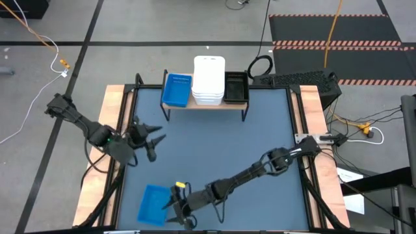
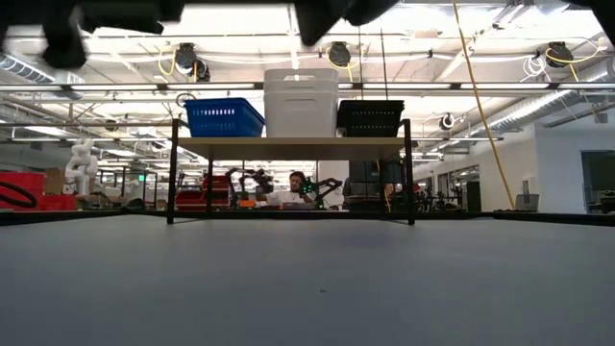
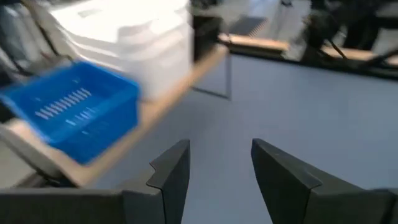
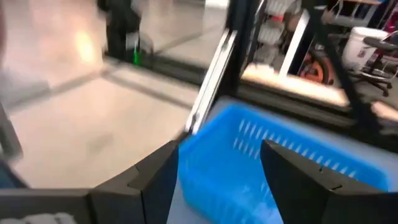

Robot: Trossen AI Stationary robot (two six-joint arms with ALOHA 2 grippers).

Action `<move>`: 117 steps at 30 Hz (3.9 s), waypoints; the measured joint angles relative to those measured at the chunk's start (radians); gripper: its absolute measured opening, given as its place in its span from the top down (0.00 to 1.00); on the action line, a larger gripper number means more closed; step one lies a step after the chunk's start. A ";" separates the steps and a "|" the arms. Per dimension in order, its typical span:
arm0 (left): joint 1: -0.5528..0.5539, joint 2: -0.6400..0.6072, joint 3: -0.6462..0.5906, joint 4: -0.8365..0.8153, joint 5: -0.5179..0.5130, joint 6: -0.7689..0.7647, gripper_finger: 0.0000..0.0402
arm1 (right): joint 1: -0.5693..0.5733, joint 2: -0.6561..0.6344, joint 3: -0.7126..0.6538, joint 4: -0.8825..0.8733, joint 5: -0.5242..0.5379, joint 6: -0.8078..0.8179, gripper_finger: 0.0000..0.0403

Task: Stack baskets on shelf by color
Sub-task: Stack the blue bin on the blue bin on the shelf

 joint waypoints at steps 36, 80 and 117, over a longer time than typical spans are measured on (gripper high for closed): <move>-0.202 0.070 0.000 -0.004 0.077 -0.065 0.56 | 0.035 0.088 0.065 0.191 -0.030 -0.384 0.45; -0.560 0.622 0.334 -0.003 0.681 -0.503 0.85 | 0.078 -0.378 -0.219 -0.493 0.635 -0.170 0.45; -0.360 0.741 0.452 -0.402 0.821 -0.380 0.99 | 0.143 -0.987 -0.896 0.009 0.784 -0.124 0.61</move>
